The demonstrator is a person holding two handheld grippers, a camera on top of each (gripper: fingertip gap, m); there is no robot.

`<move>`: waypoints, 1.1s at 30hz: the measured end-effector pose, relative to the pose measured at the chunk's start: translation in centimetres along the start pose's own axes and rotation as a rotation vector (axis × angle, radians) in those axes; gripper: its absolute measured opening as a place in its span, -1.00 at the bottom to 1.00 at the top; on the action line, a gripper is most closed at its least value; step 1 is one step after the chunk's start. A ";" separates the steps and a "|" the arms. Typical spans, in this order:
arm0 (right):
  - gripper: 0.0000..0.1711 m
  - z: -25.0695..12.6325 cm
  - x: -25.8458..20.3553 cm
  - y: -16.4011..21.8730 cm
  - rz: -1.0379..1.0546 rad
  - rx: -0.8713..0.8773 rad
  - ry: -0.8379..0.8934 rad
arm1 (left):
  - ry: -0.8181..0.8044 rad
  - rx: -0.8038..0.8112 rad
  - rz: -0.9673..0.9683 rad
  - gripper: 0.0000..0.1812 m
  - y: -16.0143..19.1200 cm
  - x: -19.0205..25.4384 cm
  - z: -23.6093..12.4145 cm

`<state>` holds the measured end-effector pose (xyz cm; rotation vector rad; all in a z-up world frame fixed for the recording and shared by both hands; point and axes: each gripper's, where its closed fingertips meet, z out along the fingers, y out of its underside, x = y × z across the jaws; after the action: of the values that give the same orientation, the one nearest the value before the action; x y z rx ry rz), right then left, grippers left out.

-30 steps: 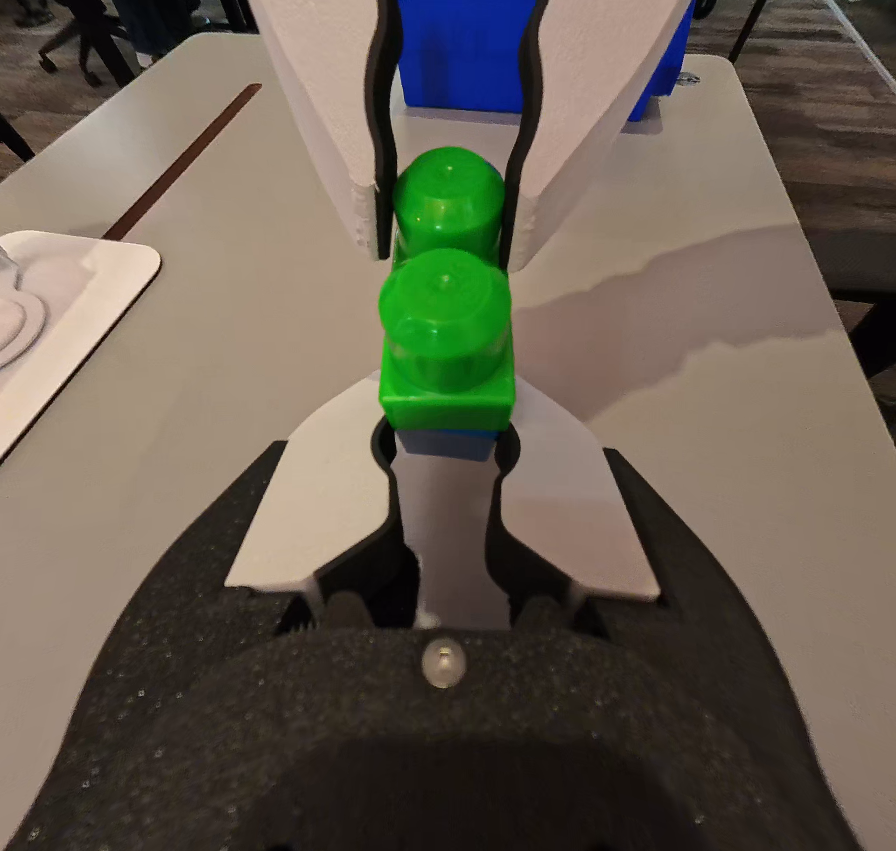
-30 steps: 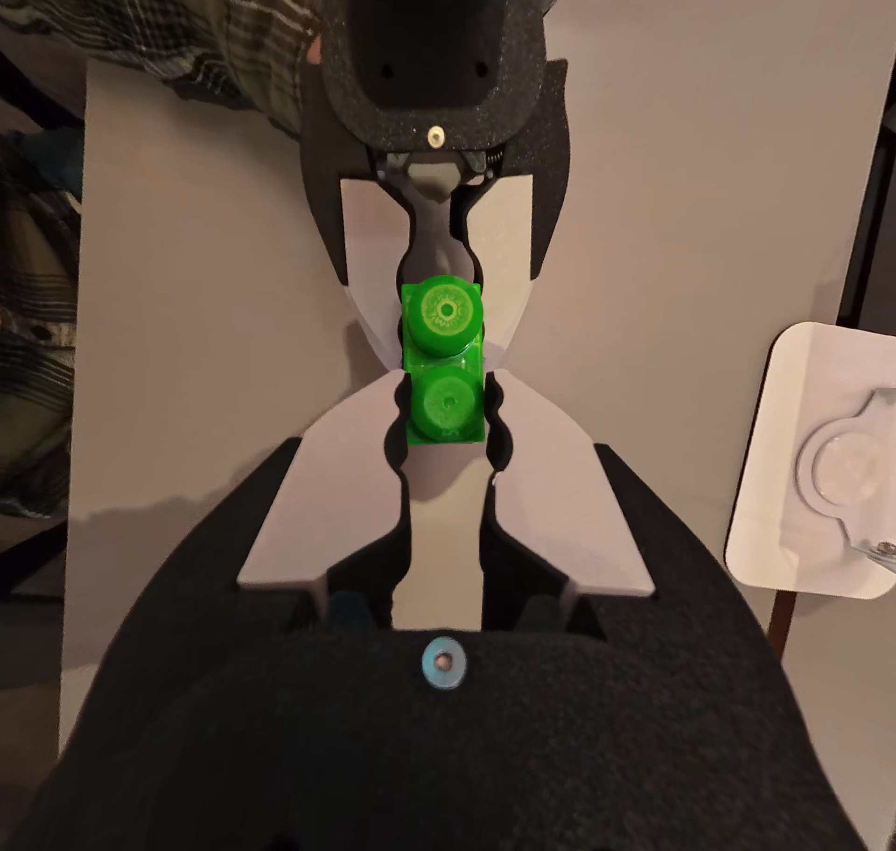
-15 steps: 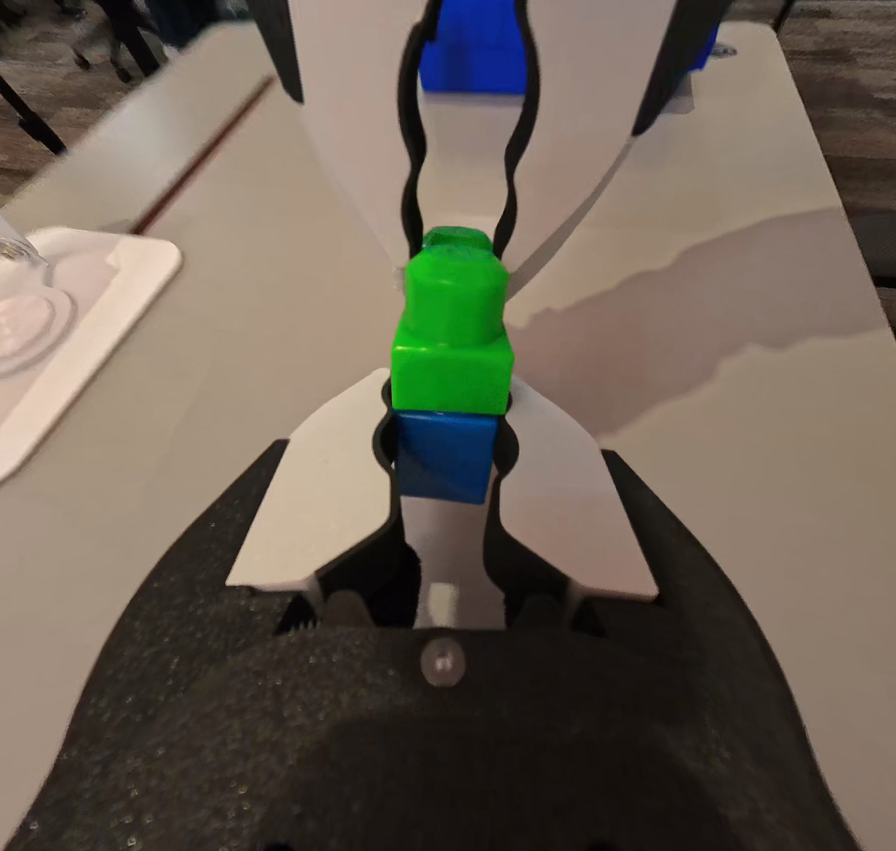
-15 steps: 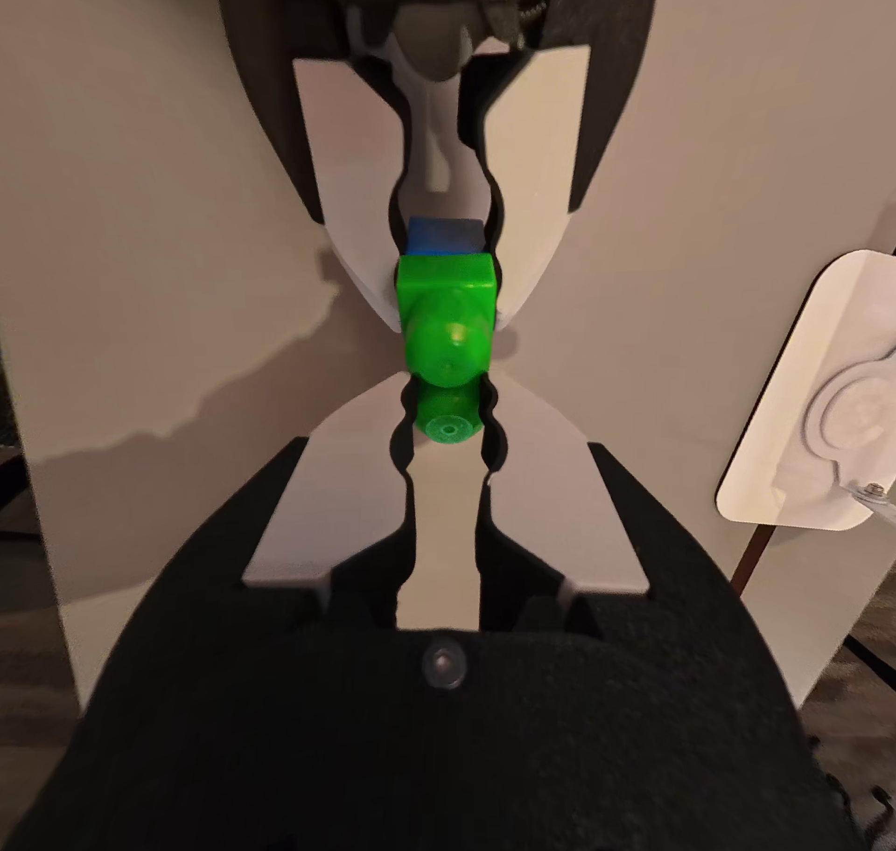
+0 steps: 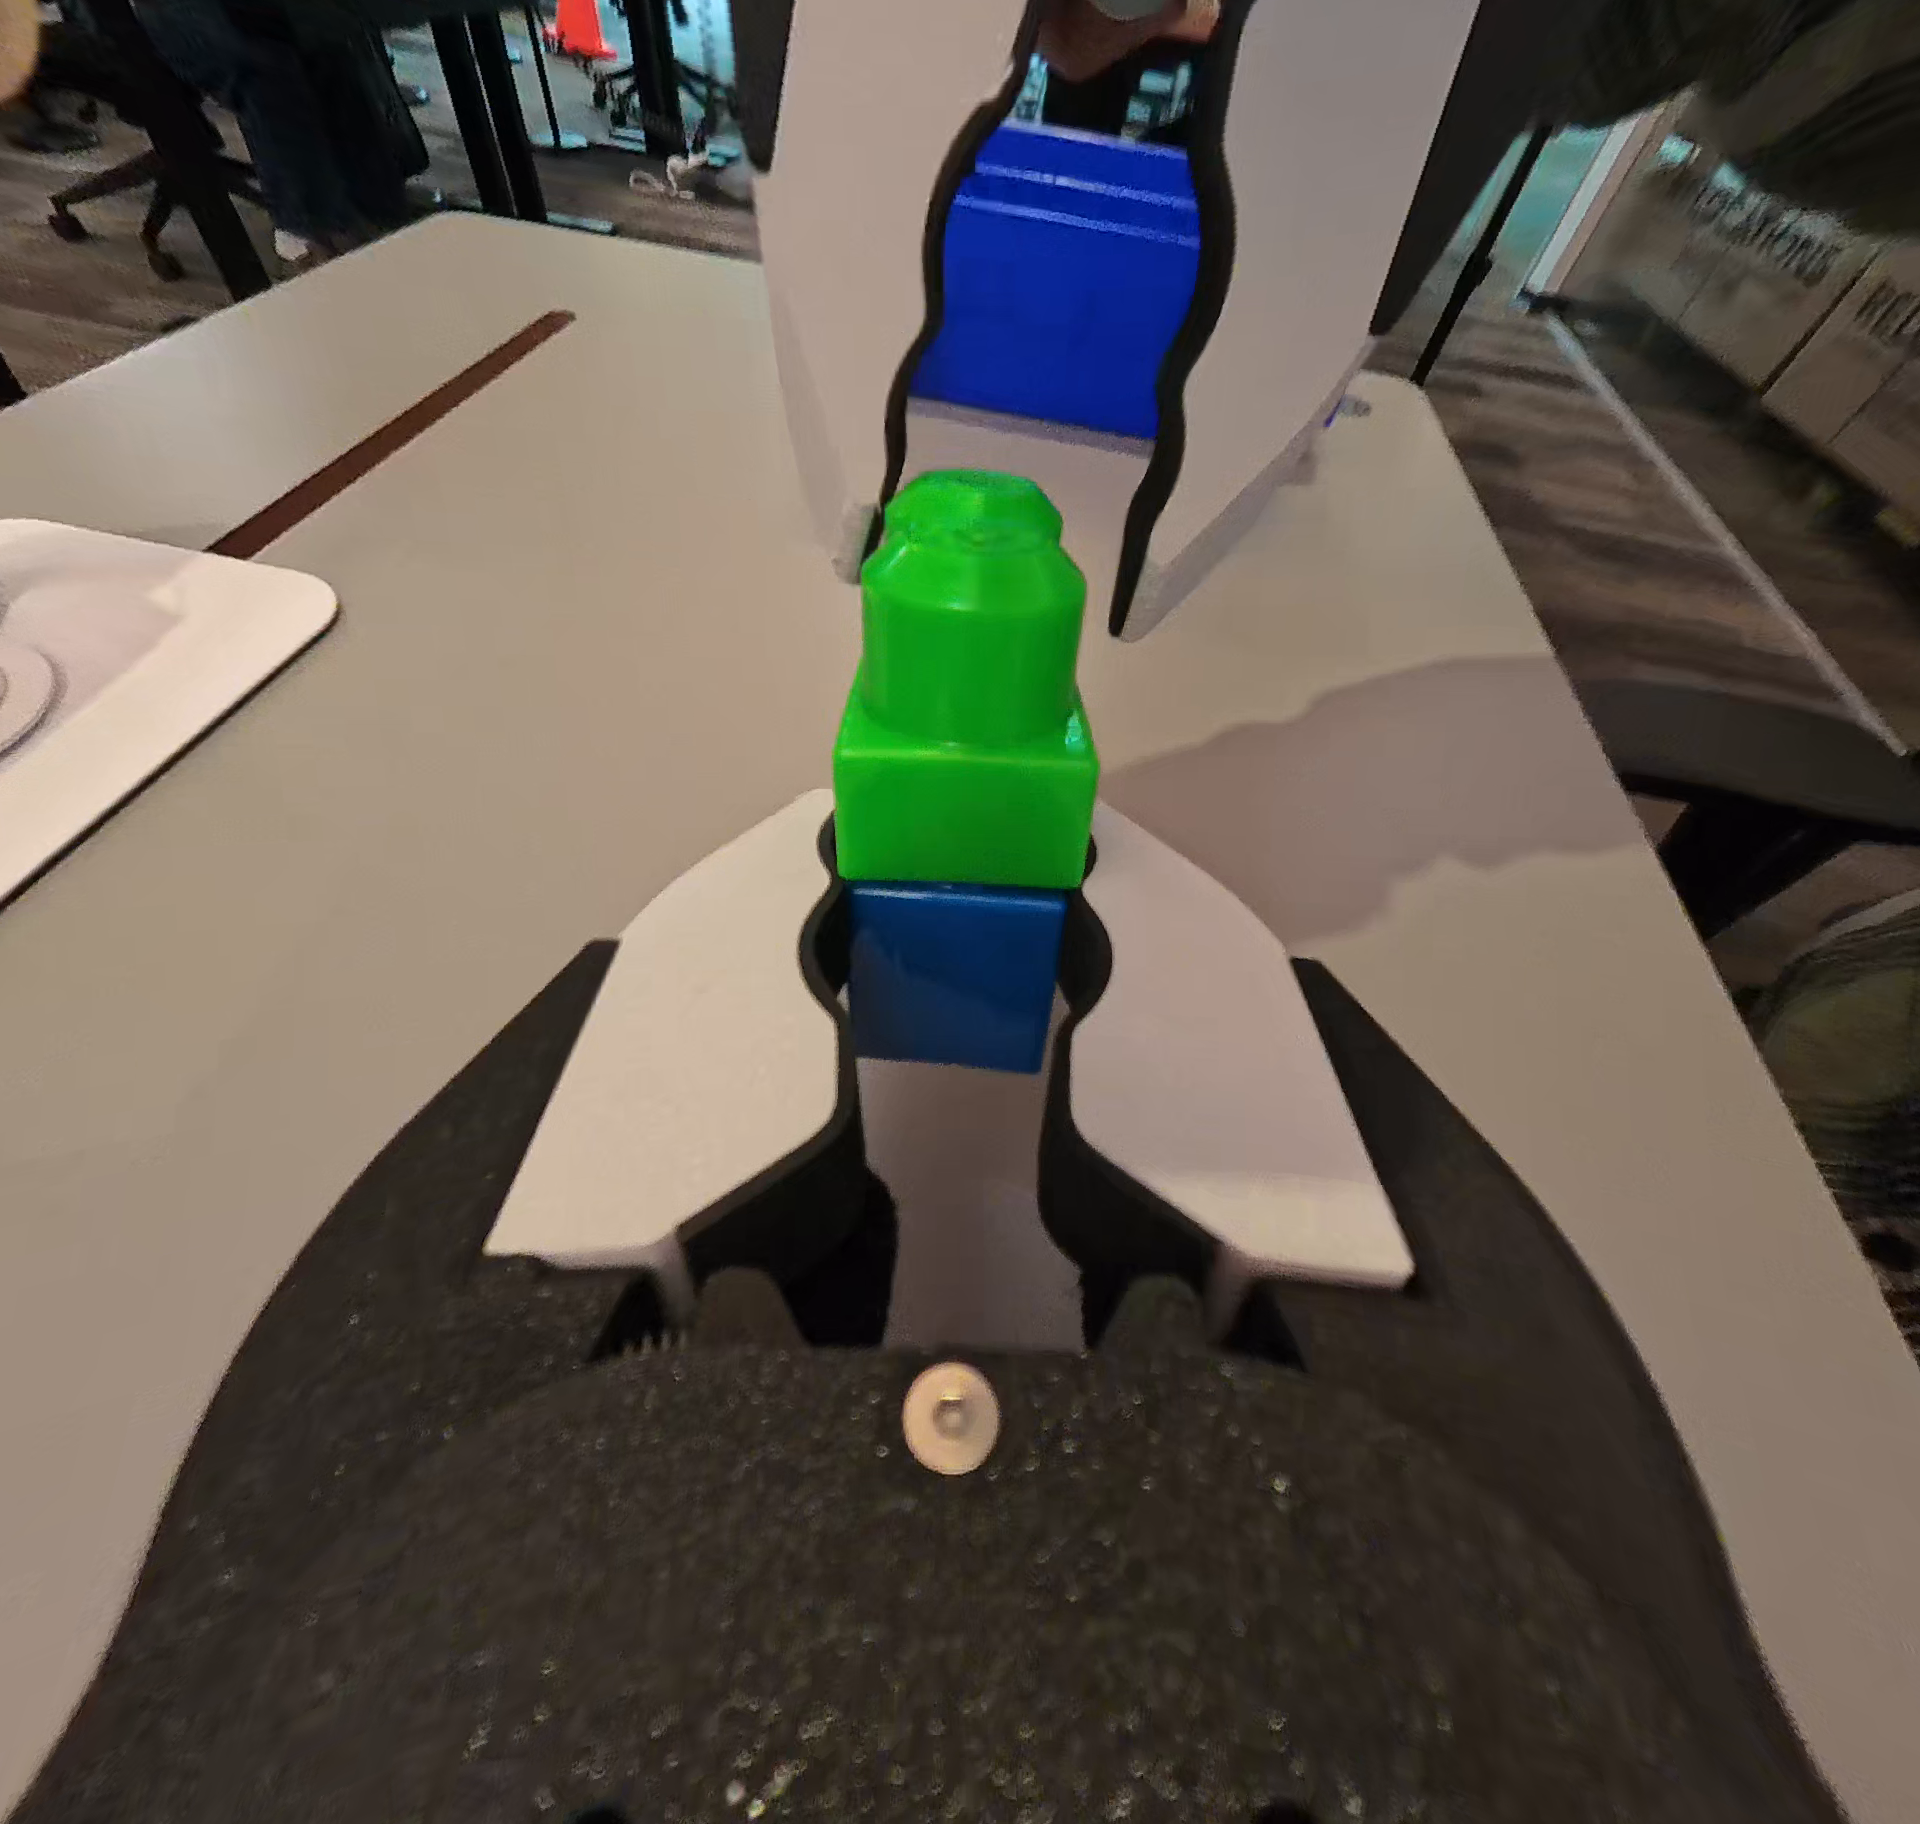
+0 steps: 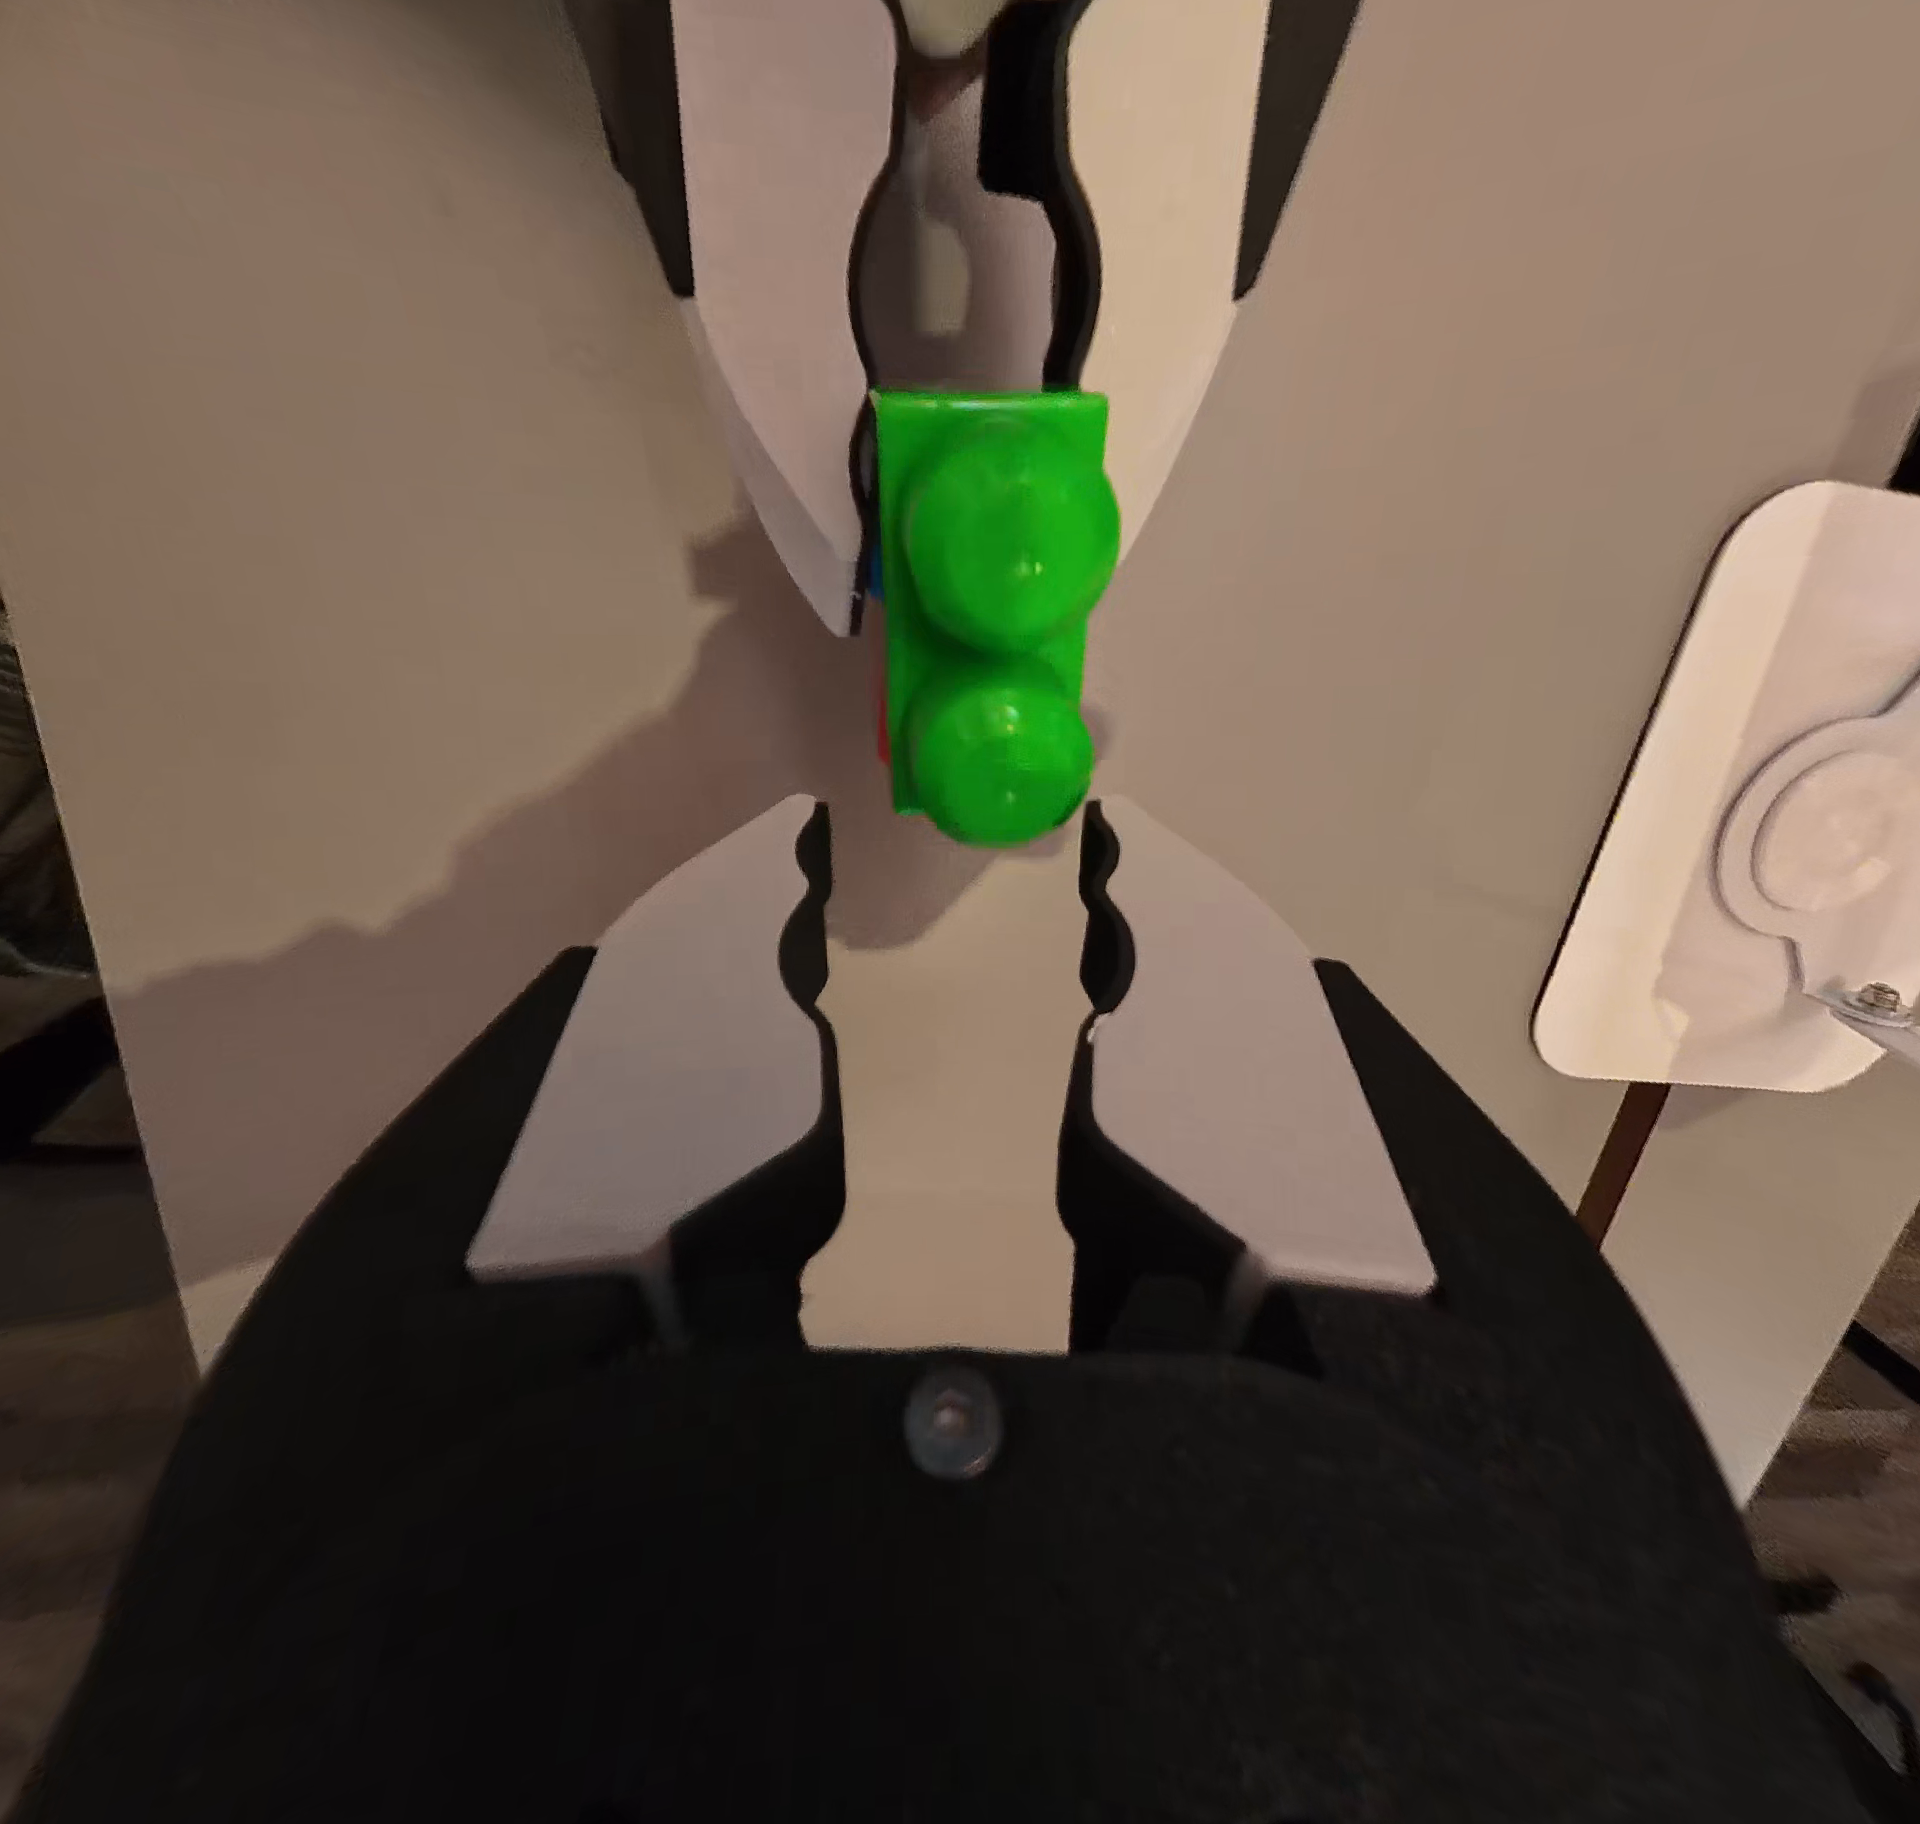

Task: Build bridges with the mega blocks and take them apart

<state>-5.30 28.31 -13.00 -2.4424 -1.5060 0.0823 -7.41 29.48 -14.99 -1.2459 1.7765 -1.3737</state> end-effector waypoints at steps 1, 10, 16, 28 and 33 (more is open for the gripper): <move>-0.45 -0.6 0.2 -0.3 0.012 0.034 0.013 | 0.009 0.018 -0.010 -0.59 -0.3 0.0 -0.2; -0.43 -4.4 1.5 -1.4 0.129 0.316 0.040 | 0.053 0.102 -0.047 -0.59 -1.3 0.2 -0.8; -0.25 -5.1 1.6 -2.2 0.173 0.461 0.035 | 0.085 0.158 -0.070 -0.59 -2.1 0.4 -1.3; -0.12 -4.5 1.0 -0.7 0.222 0.706 0.087 | 0.109 0.231 -0.119 -0.58 -2.9 0.2 -2.3; -0.19 -4.5 1.0 -0.8 0.184 0.615 0.071 | 0.070 0.183 -0.092 -0.58 -2.3 -0.1 -1.7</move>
<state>-4.70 28.65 -8.34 -2.0419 -1.0211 0.4219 -8.07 30.16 -12.28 -1.2071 1.6148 -1.6112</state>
